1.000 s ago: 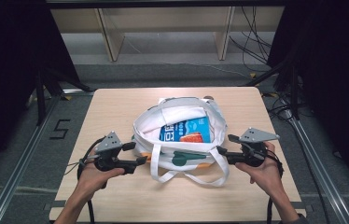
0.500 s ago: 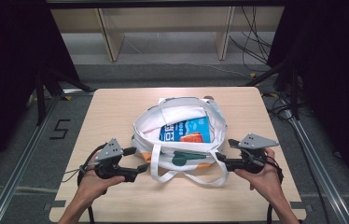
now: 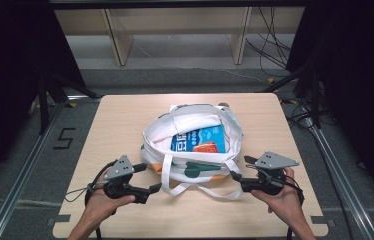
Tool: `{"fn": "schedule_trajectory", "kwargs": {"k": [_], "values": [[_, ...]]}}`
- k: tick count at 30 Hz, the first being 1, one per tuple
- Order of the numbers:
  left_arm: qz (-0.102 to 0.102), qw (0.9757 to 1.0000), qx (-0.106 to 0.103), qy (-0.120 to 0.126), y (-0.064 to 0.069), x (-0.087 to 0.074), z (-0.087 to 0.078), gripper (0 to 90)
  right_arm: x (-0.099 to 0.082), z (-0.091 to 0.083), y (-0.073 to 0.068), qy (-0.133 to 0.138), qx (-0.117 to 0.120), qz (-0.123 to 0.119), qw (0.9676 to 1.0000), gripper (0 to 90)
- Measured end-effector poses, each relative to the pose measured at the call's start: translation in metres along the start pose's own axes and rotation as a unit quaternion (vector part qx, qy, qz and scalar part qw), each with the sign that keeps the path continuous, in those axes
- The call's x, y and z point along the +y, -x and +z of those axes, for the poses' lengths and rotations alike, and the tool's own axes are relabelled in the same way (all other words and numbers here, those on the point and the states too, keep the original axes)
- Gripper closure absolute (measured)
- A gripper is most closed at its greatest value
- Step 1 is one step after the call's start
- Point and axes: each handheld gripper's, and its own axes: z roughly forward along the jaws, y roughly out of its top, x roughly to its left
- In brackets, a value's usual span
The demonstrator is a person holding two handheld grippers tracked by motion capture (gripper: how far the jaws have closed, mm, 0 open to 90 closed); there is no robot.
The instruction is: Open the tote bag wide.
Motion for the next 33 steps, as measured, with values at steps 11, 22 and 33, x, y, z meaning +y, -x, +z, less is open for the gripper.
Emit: {"fn": "schedule_trajectory", "kwargs": {"k": [11,22,33], "values": [[0.005,0.9999,0.002,-0.01,0.007,-0.01,0.004,15.5,-0.015,-0.003,-0.003,-0.011,-0.008,0.017,0.9998,30.7],[0.009,0.9998,0.001,-0.02,0.011,-0.02,0.006,16.0,-0.029,-0.008,-0.009,-0.016,-0.015,0.009,0.9997,30.7],[-0.001,0.9998,0.008,-0.018,0.014,-0.034,0.007,16.6,-0.044,-0.009,-0.016,-0.021,0.01,0.009,0.9997,29.4]]}}
